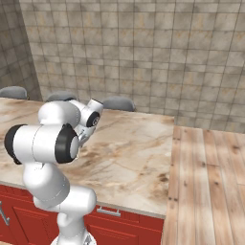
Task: Pick the jug and bowl and place them in the sink. Then turn on the water.
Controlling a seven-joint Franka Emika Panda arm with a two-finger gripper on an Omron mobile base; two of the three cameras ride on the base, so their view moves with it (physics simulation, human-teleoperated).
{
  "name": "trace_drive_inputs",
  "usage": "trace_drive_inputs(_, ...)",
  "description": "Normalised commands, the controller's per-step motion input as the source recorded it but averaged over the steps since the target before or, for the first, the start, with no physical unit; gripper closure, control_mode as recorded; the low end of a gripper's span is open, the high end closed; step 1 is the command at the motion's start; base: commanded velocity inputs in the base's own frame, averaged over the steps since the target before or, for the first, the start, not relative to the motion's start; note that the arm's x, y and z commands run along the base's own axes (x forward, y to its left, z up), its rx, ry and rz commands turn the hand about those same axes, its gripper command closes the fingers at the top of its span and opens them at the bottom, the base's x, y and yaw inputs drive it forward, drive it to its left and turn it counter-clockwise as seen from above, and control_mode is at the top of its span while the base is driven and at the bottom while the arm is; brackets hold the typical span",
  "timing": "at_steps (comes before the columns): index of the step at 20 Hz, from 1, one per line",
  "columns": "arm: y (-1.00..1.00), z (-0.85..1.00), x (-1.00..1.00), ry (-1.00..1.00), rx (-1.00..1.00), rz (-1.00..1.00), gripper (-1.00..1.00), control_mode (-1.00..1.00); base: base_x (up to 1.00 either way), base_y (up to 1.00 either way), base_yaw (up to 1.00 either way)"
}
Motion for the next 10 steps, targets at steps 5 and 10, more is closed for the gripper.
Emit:
trace_drive_inputs(5, 0.01, -0.05, 0.00, 0.00, 0.00, 0.00, -1.00, -1.00, 0.00, 0.00, 0.00)
trace_drive_inputs(10, 0.01, 0.00, 0.00, 0.00, 0.00, 0.00, -1.00, -1.00, 0.00, 0.00, 0.00)
